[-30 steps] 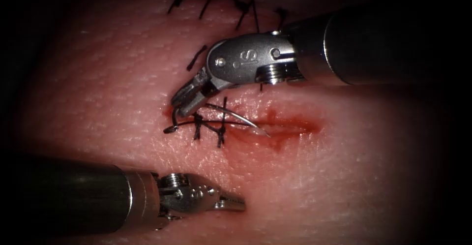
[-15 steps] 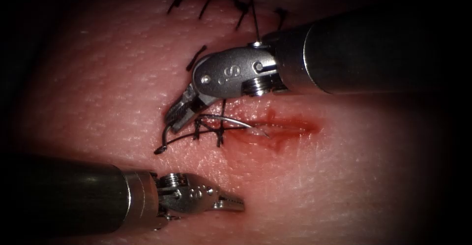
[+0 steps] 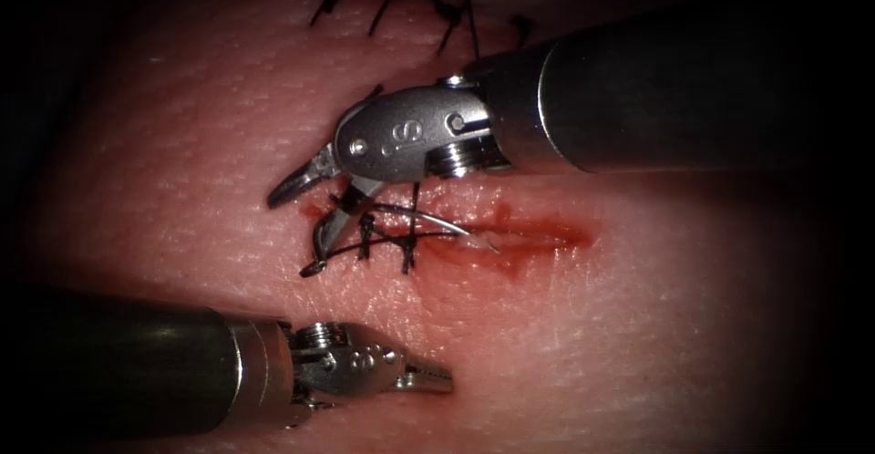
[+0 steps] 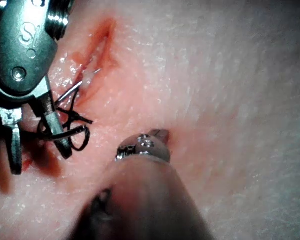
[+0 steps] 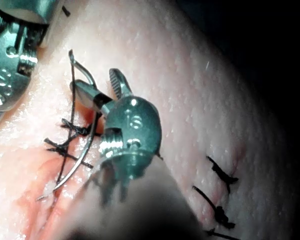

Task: Wound Closure
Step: Regrasp the needle with the right hand, then pass the needle through the tissue on the bottom of the cut.

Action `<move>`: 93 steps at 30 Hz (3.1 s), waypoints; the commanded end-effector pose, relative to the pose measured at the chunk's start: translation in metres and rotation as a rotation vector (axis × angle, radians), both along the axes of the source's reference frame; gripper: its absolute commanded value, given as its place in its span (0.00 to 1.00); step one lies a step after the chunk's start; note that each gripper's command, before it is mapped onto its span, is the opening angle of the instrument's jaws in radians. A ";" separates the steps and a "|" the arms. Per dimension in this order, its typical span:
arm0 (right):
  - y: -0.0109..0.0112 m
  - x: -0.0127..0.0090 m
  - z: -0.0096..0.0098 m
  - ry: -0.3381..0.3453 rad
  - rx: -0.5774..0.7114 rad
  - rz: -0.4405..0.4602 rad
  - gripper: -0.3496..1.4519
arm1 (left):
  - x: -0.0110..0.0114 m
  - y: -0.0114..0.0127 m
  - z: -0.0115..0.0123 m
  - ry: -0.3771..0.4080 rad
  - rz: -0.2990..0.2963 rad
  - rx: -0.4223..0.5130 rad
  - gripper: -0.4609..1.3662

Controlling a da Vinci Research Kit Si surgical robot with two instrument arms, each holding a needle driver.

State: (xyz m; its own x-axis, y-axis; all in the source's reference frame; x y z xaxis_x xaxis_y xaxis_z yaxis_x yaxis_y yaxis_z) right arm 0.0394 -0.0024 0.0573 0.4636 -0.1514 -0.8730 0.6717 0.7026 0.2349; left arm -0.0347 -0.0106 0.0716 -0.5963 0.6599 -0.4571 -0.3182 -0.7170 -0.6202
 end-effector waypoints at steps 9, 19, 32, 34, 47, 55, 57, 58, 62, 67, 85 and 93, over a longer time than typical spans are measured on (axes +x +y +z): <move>0.0001 -0.0006 -0.0005 -0.027 -0.078 -0.022 0.00 | -0.0001 0.0000 -0.0001 -0.008 0.006 0.008 0.08; 0.0012 -0.0041 -0.0017 0.075 -0.164 0.277 0.00 | -0.0006 0.0010 -0.0008 -0.020 0.012 0.002 0.07; 0.0028 -0.0085 -0.0020 0.161 -0.276 0.516 0.00 | -0.0031 0.0032 -0.0019 -0.059 0.006 -0.020 0.06; 0.0031 -0.0087 -0.0021 0.166 -0.279 0.536 0.00 | -0.0032 0.0033 -0.0020 -0.061 0.007 -0.026 0.06; 0.0059 -0.0076 -0.0030 0.196 -0.301 0.588 0.00 | -0.0035 0.0030 -0.0007 -0.062 0.009 -0.040 0.06; 0.0052 -0.0079 -0.0031 0.216 -0.308 0.613 0.00 | -0.0015 -0.0009 0.0021 -0.071 -0.004 -0.004 0.07; 0.0048 -0.0080 -0.0033 0.216 -0.309 0.630 0.00 | -0.0007 -0.0020 0.0028 -0.076 -0.006 0.002 0.08; 0.0048 -0.0080 -0.0034 0.214 -0.310 0.631 0.00 | -0.0005 -0.0022 0.0030 -0.076 -0.009 0.005 0.07; 0.0043 -0.0082 -0.0035 0.218 -0.316 0.661 0.00 | 0.0002 -0.0023 0.0030 -0.077 -0.010 0.013 0.07; 0.0030 -0.0090 -0.0031 0.218 -0.343 0.716 0.00 | 0.0002 -0.0017 0.0023 -0.081 -0.007 0.021 0.07; 0.0037 -0.0100 -0.0026 0.235 -0.409 0.804 0.00 | -0.0005 -0.0015 0.0017 -0.083 -0.006 0.025 0.07; 0.0011 -0.0094 -0.0012 0.244 -0.443 0.809 0.00 | -0.0004 -0.0012 0.0012 -0.082 -0.007 0.027 0.08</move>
